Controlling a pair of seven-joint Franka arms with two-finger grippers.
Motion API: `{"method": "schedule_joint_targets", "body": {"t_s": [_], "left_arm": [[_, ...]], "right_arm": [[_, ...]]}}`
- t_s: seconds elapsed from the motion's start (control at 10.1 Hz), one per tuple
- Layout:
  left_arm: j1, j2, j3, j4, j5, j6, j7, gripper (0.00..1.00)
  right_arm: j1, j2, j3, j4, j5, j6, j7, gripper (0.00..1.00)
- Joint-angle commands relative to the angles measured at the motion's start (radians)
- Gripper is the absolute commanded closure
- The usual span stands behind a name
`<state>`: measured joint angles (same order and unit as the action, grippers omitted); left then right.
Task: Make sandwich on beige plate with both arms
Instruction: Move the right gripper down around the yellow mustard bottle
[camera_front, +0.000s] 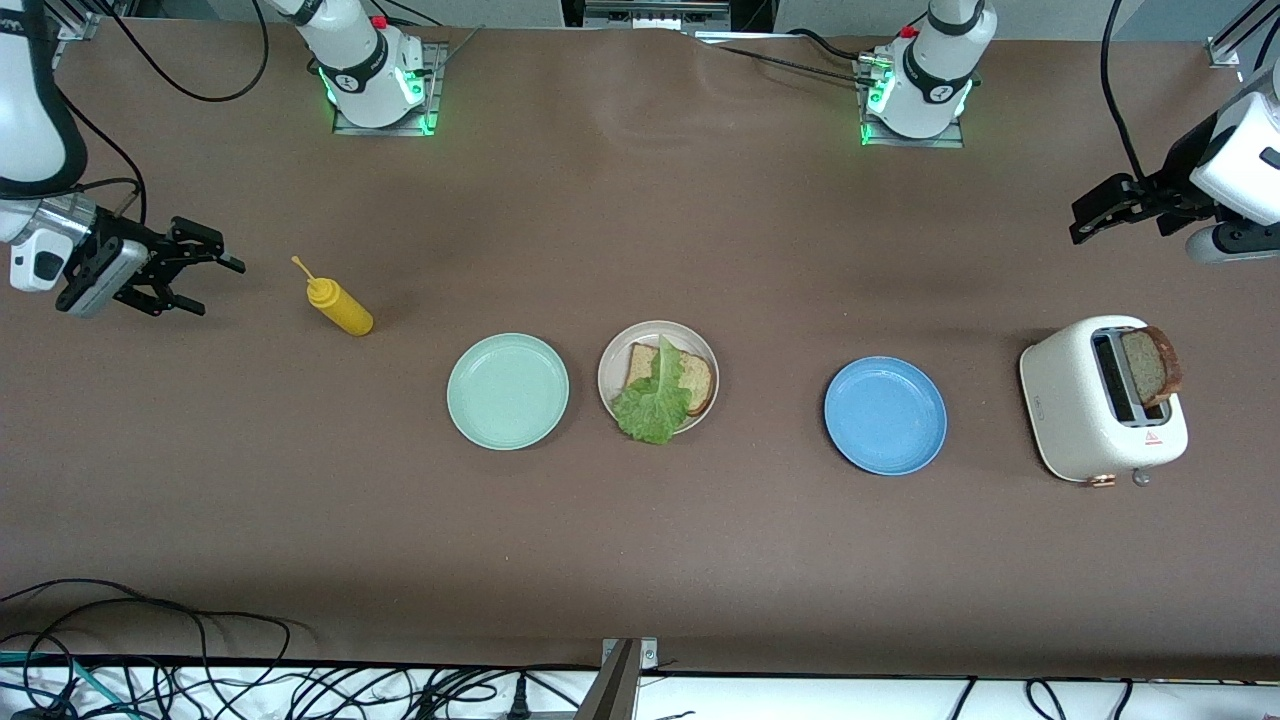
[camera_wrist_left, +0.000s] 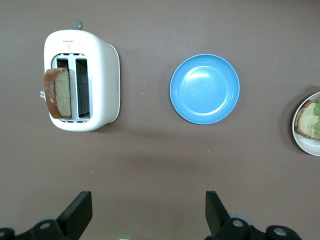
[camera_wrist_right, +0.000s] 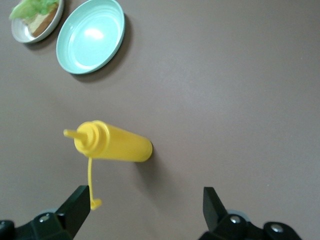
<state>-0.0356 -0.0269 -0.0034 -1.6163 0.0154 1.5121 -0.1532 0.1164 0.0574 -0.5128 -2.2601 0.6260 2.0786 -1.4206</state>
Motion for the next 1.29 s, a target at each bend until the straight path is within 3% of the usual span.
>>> {"method": "schedule_joint_targets", "body": {"t_s": [0.0,0.2,0.59,1.19], "left_arm": [[0.006,0.007,-0.004,0.019,-0.023,-0.020,-0.009,0.00],[0.006,0.007,-0.004,0.019,-0.023,-0.018,-0.011,0.00],[0.006,0.007,-0.004,0.019,-0.023,-0.018,-0.011,0.00],[0.006,0.007,-0.004,0.019,-0.023,-0.018,-0.011,0.00]], "right_arm": [[-0.050,0.103,-0.007,-0.018,0.210,-0.038,-0.342,0.00],[-0.090,0.201,-0.007,-0.018,0.369,-0.110,-0.560,0.00],[-0.139,0.359,0.003,-0.016,0.578,-0.221,-0.912,0.00],[-0.170,0.502,0.109,-0.015,0.783,-0.310,-1.172,0.00]]}}
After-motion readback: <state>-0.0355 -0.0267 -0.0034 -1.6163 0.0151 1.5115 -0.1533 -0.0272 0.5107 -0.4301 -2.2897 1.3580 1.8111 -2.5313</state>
